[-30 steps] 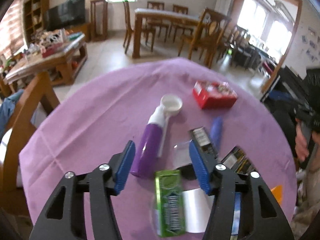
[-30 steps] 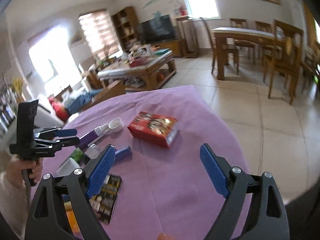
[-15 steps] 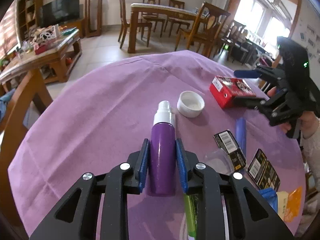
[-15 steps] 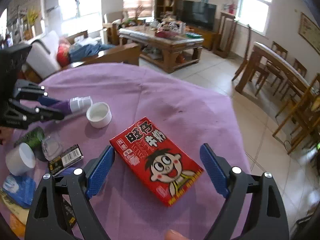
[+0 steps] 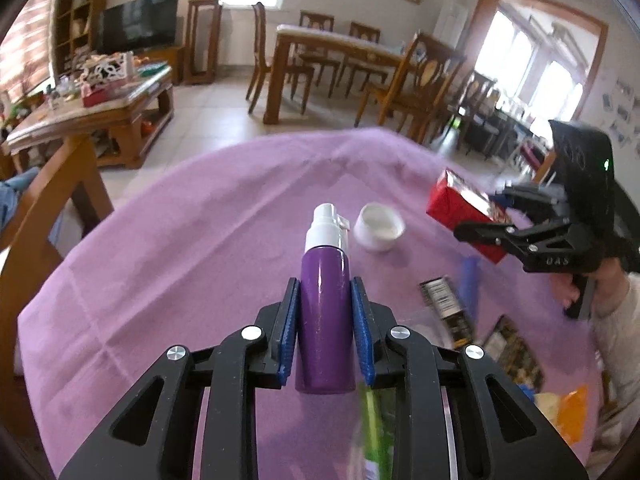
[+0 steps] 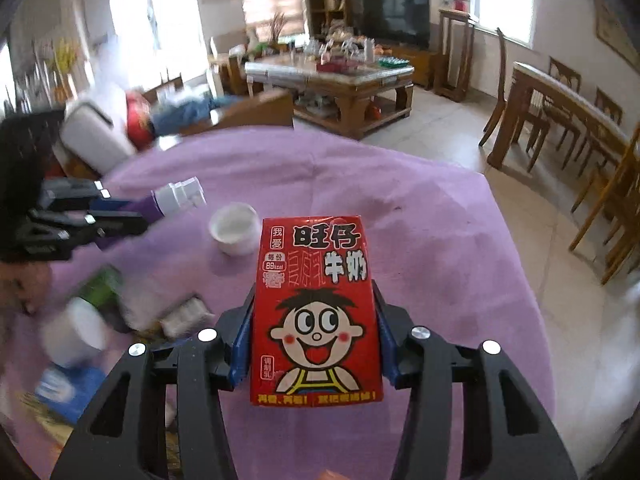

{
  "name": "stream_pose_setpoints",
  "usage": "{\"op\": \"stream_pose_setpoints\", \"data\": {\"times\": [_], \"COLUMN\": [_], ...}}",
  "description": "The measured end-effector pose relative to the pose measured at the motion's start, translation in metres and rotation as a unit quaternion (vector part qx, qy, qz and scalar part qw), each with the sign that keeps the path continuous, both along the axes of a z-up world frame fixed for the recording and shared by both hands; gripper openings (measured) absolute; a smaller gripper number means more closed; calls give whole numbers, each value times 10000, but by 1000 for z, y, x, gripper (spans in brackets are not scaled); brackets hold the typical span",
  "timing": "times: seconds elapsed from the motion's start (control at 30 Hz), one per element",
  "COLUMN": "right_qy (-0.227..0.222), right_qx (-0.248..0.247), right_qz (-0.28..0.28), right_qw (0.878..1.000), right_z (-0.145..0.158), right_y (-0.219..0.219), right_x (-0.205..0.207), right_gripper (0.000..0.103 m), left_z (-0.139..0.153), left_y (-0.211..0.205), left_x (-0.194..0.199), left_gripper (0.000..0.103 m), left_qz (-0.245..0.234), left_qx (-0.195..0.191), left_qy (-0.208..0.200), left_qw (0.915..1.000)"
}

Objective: Collect trash
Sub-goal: 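Grasp the purple spray bottle with the left tool while the right tool grasps the red milk box, then carry both items over the black bin and open both tools to drop them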

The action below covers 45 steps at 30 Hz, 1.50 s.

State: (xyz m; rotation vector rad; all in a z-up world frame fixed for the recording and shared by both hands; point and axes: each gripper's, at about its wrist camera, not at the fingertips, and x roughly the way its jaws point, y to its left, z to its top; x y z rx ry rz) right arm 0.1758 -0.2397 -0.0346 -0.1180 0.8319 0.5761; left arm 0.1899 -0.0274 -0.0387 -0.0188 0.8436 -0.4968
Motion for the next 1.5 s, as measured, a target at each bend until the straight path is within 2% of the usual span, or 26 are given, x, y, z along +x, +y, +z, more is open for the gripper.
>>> {"op": "stream_pose_setpoints", "data": {"times": [0.17, 0.37, 0.5, 0.73, 0.93, 1.13, 1.33, 1.5], "right_qy": [-91, -340, -576, -876, -1139, -1336, -1373, -1321], "right_qx": [1090, 1859, 2149, 2393, 2448, 2515, 2576, 2659], "right_qz": [-359, -809, -1264, -1959, -2566, -3205, -3717, -4067], "right_qw": [9934, 9786, 9667, 9469, 9280, 9034, 8813, 8640], "right_z": [32, 57, 65, 70, 67, 58, 39, 18], "right_y": [-26, -67, -109, -186, -248, -306, -352, -382], "right_x": [-36, -82, -114, -165, -199, -224, -246, -261], "right_gripper": [49, 49, 49, 49, 49, 49, 49, 49], "left_z": [30, 66, 82, 97, 91, 78, 53, 30], "left_y": [0, -27, -70, -176, -262, -351, -430, -490], "left_x": [-25, -58, -80, -111, -132, -145, -151, -164], "left_gripper": [25, 25, 25, 25, 25, 26, 26, 26], "left_qz": [140, -35, -309, -1010, -1623, -2187, -2546, -2810], "left_qx": [-340, -585, -652, -760, -819, -971, -1127, -1052], "left_qy": [-307, -602, -723, -796, -737, -544, -270, -122], "left_qw": [9989, 9965, 9948, 9888, 9806, 9694, 9601, 9538]}}
